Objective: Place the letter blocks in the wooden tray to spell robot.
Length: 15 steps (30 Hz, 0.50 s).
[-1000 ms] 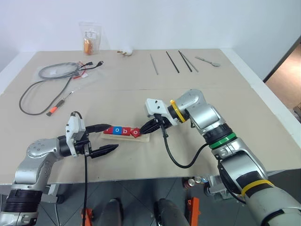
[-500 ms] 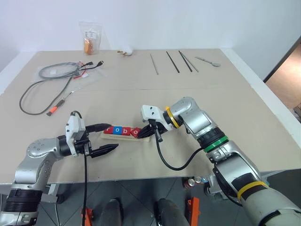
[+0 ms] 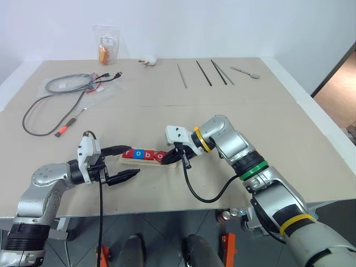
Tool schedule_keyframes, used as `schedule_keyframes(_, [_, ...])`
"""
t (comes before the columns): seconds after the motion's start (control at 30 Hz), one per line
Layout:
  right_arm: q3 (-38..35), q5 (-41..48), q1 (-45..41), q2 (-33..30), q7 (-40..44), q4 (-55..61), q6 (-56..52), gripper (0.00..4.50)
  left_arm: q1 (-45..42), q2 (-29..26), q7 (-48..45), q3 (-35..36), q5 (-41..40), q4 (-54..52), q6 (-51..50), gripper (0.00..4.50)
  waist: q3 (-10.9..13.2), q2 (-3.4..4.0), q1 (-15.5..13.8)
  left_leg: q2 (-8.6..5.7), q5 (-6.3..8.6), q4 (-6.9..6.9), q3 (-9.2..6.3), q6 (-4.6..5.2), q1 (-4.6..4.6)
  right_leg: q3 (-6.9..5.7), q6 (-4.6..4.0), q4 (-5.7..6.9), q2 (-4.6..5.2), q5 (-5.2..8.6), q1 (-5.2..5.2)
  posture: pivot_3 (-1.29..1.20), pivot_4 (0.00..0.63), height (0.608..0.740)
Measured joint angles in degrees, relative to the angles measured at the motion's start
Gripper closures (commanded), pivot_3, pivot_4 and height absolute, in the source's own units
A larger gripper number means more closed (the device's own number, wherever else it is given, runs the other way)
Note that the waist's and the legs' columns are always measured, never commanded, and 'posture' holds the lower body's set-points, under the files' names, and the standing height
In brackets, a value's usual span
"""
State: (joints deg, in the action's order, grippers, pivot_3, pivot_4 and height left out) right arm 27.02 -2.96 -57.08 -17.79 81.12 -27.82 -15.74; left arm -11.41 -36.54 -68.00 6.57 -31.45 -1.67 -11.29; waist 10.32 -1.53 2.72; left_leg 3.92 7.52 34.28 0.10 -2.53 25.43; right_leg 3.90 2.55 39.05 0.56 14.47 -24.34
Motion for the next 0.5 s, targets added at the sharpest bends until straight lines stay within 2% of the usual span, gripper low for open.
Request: schedule_keyframes(0.5, [0.0, -1.2, -0.1, 2.3, -1.6, -1.9, 0.1, 4.44, 0.4, 0.0, 0.1, 0.0, 0.0, -0.1, 0.0, 0.0, 0.0, 0.0, 0.0, 0.0, 0.0, 0.0, 0.0, 0.0, 0.0, 0.0, 0.0, 0.0, 0.0, 0.0, 0.0, 0.0, 0.15, 0.74])
